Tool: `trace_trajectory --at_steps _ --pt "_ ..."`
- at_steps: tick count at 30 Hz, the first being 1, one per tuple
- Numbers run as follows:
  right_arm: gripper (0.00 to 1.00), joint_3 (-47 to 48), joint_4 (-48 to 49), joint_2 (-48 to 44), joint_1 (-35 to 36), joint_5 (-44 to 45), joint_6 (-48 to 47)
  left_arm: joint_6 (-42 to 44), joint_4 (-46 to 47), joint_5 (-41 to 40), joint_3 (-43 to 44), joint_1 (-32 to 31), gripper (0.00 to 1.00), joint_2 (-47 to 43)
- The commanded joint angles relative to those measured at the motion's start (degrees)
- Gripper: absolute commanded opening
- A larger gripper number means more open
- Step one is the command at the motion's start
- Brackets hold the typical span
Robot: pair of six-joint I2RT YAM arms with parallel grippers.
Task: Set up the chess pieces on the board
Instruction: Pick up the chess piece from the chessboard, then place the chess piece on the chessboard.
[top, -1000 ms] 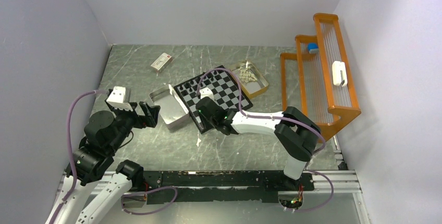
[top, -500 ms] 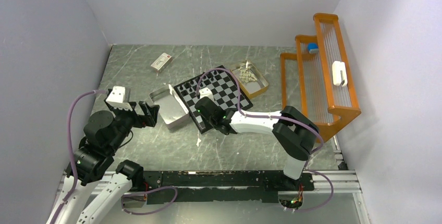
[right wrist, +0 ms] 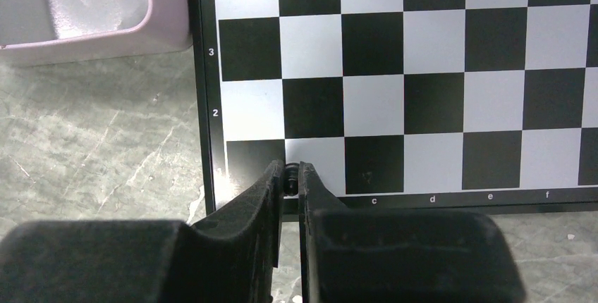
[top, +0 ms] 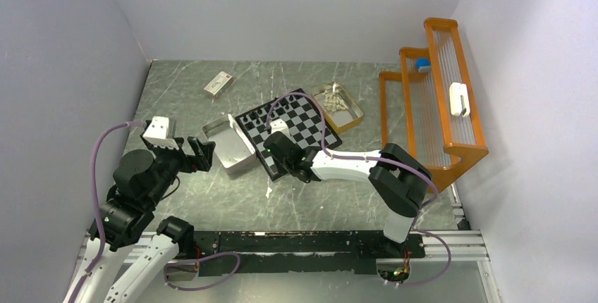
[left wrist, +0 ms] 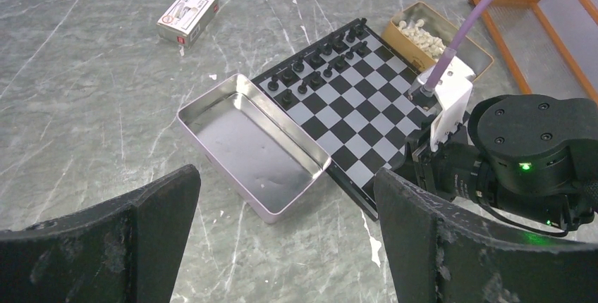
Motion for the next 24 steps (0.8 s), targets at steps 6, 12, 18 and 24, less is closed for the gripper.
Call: trace_trajectory --at_steps 6,12,18,24 --pt "0.07 4.93 -2.67 -3.5 -0.27 2.23 -2.47 0.57 2.14 -0.96 -0.38 0.67 0.97 0.06" --pt "0.05 11.66 -3.16 -1.01 -5.26 1.47 -7.26 0.66 2.12 -1.21 -0.38 0.67 0.97 0.07" --pt "0.05 20.07 -2.97 4.2 -12.39 -1.24 -10.18 0.81 2.53 -0.92 -0.84 0.67 0.97 0.05" --pt "0.05 28.06 -4.43 11.51 -17.92 -1.13 -11.81 0.74 2.44 -1.05 -0.91 0.68 0.97 -0.5"
